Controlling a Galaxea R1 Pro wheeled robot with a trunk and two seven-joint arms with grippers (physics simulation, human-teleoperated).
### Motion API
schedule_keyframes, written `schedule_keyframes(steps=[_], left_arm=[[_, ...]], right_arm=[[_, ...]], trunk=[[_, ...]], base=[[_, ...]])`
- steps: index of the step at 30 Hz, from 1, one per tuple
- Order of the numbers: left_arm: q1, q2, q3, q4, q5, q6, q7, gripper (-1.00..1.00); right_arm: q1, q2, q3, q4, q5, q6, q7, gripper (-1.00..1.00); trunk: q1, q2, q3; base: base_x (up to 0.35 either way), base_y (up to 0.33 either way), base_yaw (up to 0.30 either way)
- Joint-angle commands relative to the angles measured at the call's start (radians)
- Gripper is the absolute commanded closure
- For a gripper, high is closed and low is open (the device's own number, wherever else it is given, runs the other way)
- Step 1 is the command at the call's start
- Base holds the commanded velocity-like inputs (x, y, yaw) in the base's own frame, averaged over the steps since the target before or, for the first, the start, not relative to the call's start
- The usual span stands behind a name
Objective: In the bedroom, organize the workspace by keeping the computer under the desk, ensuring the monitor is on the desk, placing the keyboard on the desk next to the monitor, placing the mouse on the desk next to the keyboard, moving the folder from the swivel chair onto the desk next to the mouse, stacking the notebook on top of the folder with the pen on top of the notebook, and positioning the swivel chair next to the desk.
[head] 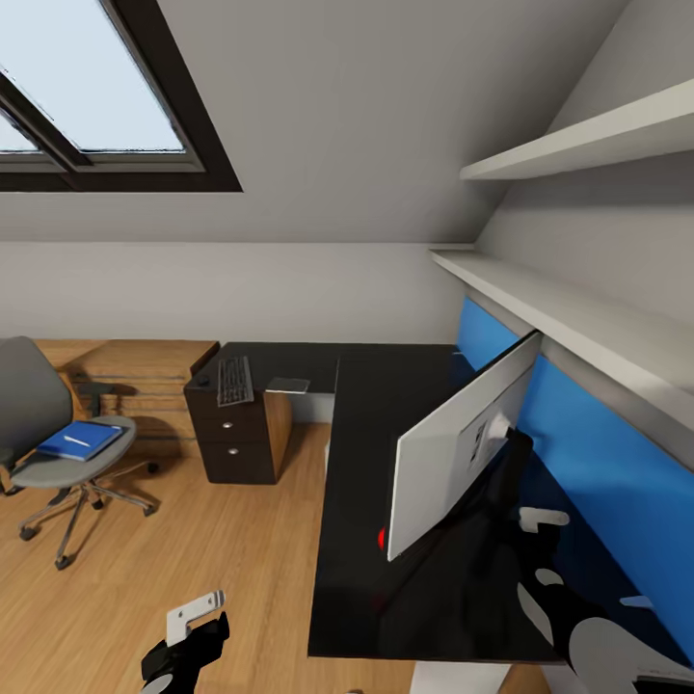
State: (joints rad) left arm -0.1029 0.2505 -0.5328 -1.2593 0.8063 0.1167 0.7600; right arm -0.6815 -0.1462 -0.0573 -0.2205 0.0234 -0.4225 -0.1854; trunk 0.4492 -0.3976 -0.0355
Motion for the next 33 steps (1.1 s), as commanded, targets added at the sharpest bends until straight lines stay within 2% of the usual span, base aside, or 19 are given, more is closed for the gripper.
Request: schedule_keyframes(steps=[1,22,33], left_arm=[[-0.001,0.001,-0.004,-0.002,0.002,0.004,0.007,-1.0],[-0.001,0.0,-0.007,0.0,0.003,0.004,0.007,-1.0],[-0.001,0.0,-0.007,0.0,0.004,0.004,0.007,-1.0]], right_arm=[[-0.001,-0.001,-0.006,0.001,0.003,-0.004,0.001,-1.0],[-0.003,-0.001,-0.006,0.001,0.006,-0.004,0.001,-1.0],[-0.002,-0.002,-0.006,0.001,0.006,-0.004,0.001,-1.0]], trunk=[[0.001,-0.002,-0.002],[0.001,-0.002,-0.002],[0.001,-0.002,-0.002]], base=[[0.192,-0.047,0.0],[0.097,-0.051,0.0],[0.017,-0.013,0.0]])
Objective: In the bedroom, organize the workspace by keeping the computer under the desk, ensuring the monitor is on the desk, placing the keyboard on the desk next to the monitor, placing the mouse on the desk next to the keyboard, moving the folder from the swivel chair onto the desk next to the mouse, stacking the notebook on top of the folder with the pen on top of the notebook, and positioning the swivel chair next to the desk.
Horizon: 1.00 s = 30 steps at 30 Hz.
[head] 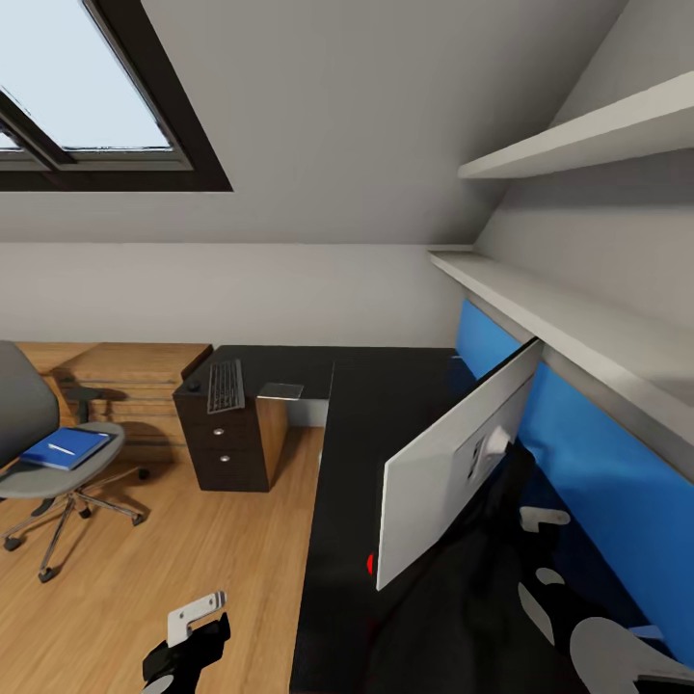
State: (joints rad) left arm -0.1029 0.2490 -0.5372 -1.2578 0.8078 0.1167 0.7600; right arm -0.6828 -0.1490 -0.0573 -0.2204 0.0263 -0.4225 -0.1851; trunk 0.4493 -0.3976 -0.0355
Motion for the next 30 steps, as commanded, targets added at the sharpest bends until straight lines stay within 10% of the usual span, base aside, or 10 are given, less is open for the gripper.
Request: schedule_keyframes(steps=[1,30], left_arm=[[-0.001,0.001,-0.003,-0.002,0.002,0.004,0.007,-1.0],[-0.001,0.0,-0.004,0.0,0.002,0.004,0.007,-1.0]], right_arm=[[-0.001,0.0,-0.006,0.001,0.003,-0.004,0.001,-1.0],[-0.001,0.0,-0.006,0.001,0.003,-0.004,0.001,-1.0]], trunk=[[0.001,-0.002,-0.002],[0.001,-0.002,-0.002]], base=[[0.008,-0.001,0.0],[0.083,-0.042,0.0]])
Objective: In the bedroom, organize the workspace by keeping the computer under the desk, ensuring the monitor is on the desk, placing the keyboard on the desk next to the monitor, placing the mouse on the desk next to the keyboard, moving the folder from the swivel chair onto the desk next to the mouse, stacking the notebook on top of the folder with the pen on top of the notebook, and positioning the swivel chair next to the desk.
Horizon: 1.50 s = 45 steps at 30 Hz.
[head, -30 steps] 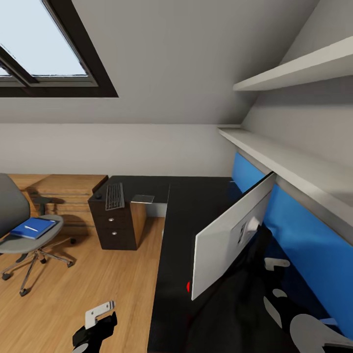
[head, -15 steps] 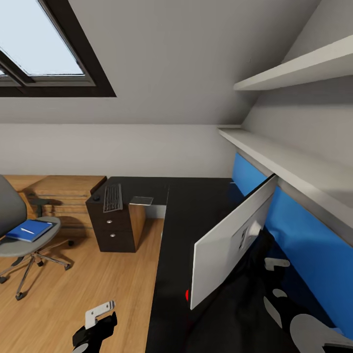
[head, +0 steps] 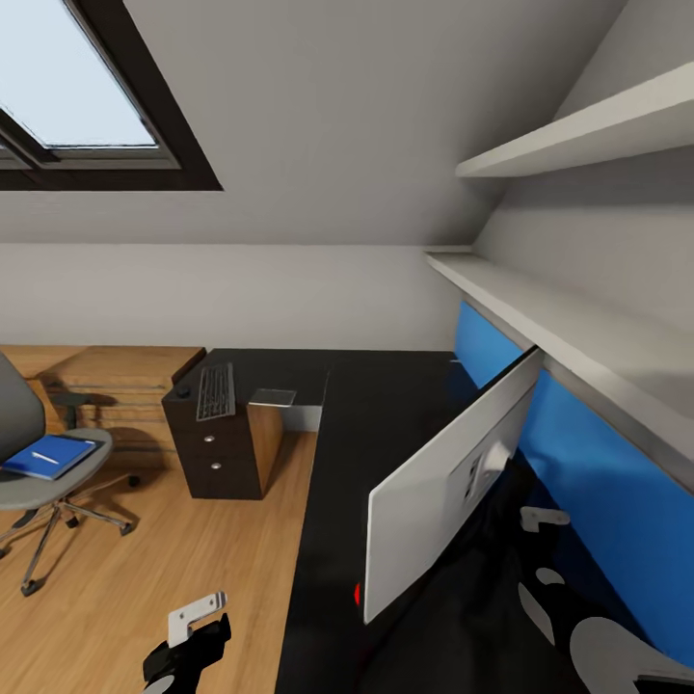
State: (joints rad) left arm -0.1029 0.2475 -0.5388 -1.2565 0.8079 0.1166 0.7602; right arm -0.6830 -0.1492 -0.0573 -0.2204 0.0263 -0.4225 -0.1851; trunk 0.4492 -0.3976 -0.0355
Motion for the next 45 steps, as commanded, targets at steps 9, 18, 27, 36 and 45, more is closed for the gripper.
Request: schedule_keyframes(steps=[9,18,27,36,45], left_arm=[[-0.001,0.001,-0.003,-0.001,0.002,0.005,0.006,-1.0],[-0.001,0.001,-0.003,-0.001,0.002,0.005,0.005,-1.0],[-0.001,0.0,-0.004,-0.001,0.002,0.005,0.005,-1.0],[-0.001,0.0,-0.003,-0.001,0.002,0.005,0.005,-1.0],[-0.001,0.0,-0.004,-0.001,0.002,0.005,0.005,-1.0]], right_arm=[[-0.001,0.0,-0.006,0.001,0.003,-0.004,0.001,-1.0],[-0.001,0.0,-0.006,0.001,0.003,-0.004,0.001,-1.0],[-0.001,0.0,-0.006,0.001,0.003,-0.004,0.001,-1.0],[-0.001,0.0,-0.006,0.0,0.003,-0.004,0.001,-1.0],[-0.001,0.0,-0.006,0.0,0.004,-0.004,0.001,-1.0]], trunk=[[0.001,-0.002,-0.002],[0.001,-0.002,-0.002],[0.001,-0.002,-0.002],[0.001,-0.002,-0.002],[0.001,-0.002,-0.002]], base=[[0.015,-0.014,0.0],[0.0,0.0,0.0],[0.051,0.0,0.0],[0.001,0.0,0.0],[0.0,0.0,0.0]])
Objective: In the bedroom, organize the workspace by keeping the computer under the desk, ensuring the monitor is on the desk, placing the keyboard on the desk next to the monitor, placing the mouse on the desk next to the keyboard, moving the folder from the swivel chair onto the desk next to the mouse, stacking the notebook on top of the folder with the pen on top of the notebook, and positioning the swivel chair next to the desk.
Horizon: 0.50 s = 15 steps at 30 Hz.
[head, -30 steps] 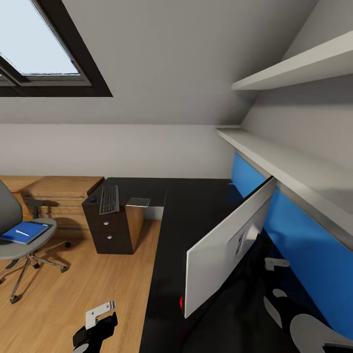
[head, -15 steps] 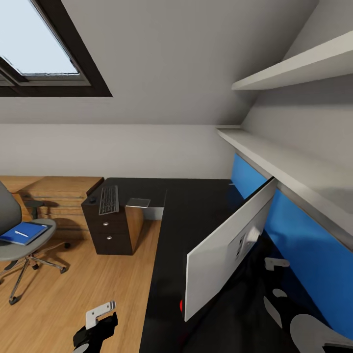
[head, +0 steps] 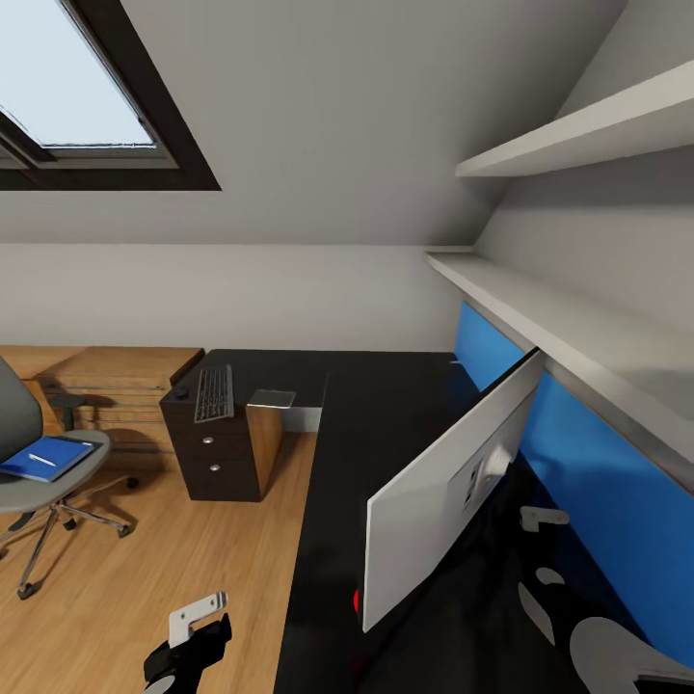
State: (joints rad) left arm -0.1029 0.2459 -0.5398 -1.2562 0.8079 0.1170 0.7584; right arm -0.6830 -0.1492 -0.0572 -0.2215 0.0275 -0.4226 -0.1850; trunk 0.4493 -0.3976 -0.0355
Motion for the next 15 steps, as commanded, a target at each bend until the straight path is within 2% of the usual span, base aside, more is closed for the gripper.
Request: schedule_keyframes(steps=[1,12,13,15], left_arm=[[-0.001,0.001,-0.003,-0.002,0.002,0.004,0.007,-1.0],[-0.001,0.001,-0.003,-0.002,0.002,0.004,0.007,-1.0],[-0.001,0.001,-0.003,-0.002,0.002,0.004,0.007,-1.0],[-0.001,0.001,-0.003,-0.002,0.002,0.004,0.007,-1.0]], right_arm=[[-0.001,0.0,-0.006,0.001,0.003,-0.004,0.001,-1.0],[-0.001,0.0,-0.006,0.001,0.002,-0.005,0.001,-1.0],[-0.001,0.0,-0.006,0.001,0.002,-0.005,0.001,1.0],[-0.001,0.0,-0.006,0.001,0.002,-0.006,0.001,1.0]], trunk=[[0.001,-0.002,-0.002],[0.001,-0.002,-0.002],[0.001,-0.002,-0.002],[0.001,-0.002,-0.002]], base=[[0.0,0.0,0.0],[0.0,0.0,0.0],[0.0,0.0,0.0],[0.0,0.0,0.0]])
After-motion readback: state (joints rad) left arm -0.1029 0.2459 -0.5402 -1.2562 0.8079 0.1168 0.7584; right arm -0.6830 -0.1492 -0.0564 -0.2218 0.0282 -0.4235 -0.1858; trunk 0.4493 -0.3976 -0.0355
